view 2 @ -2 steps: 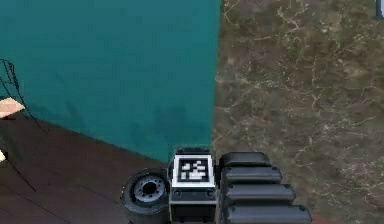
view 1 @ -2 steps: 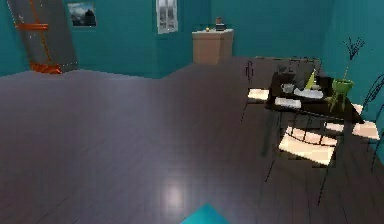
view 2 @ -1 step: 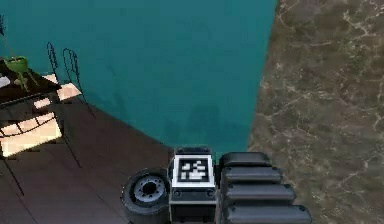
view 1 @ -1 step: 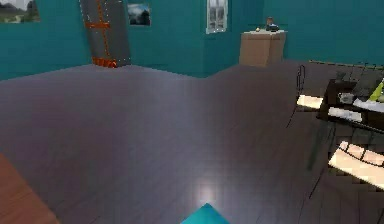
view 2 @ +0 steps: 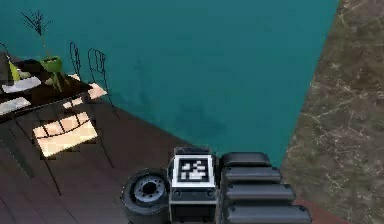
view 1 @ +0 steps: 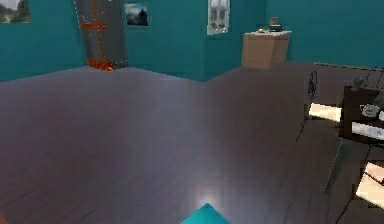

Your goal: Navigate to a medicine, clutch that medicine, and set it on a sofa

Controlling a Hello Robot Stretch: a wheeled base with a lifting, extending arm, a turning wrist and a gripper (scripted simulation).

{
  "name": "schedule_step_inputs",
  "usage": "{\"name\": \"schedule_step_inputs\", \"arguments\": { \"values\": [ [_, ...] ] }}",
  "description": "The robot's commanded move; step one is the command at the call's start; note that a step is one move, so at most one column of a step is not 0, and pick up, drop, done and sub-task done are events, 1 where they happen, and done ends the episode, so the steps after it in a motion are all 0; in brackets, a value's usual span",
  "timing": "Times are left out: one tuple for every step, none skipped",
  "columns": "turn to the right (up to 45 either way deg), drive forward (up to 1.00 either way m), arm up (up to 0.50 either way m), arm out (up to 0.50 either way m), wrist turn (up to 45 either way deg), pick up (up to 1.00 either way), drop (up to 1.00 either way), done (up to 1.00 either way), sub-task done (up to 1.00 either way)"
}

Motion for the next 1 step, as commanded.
{"name": "schedule_step_inputs", "arguments": {
  "values": [
    [-45.0,0.00,0.00,0.00,0.0,0.00,0.00,0.00,0.00]
  ]
}}
